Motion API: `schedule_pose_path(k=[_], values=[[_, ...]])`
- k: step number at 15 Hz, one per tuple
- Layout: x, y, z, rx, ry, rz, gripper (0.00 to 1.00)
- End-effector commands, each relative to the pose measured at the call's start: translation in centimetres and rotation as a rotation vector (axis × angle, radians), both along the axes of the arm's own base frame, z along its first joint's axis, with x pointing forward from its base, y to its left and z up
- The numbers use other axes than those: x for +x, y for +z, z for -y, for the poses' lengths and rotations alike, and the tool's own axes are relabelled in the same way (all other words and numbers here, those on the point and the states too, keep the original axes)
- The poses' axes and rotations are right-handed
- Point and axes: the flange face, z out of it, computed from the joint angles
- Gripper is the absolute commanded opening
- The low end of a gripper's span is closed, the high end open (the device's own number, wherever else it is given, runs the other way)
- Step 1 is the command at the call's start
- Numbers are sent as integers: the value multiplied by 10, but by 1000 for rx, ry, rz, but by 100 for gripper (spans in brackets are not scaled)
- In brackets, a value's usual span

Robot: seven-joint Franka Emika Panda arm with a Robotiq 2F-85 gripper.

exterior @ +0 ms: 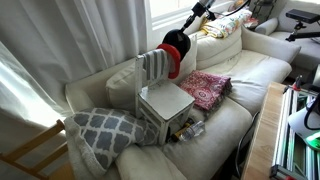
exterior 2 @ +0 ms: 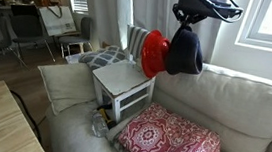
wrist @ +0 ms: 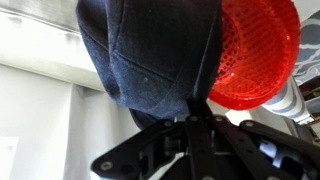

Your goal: Pick up the stack hats from the middle sofa seat and put them on the chair ear, remove the black hat from the stack on the chair ear and put it on the chair seat

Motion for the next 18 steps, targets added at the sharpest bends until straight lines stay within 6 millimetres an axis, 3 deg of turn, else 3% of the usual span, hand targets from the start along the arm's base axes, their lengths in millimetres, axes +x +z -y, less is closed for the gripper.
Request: schedule_pose_path(k=[1, 5, 8, 12, 18], values=[[-10, 6, 14, -66, -48, -12, 1], [-29, 8, 25, -199, -86, -84, 1], [-47, 7, 19, -258, -97, -157, 1], [-75, 6, -6, -302, -57, -279, 1], [-127, 5, -64, -336, 174, -448, 1]])
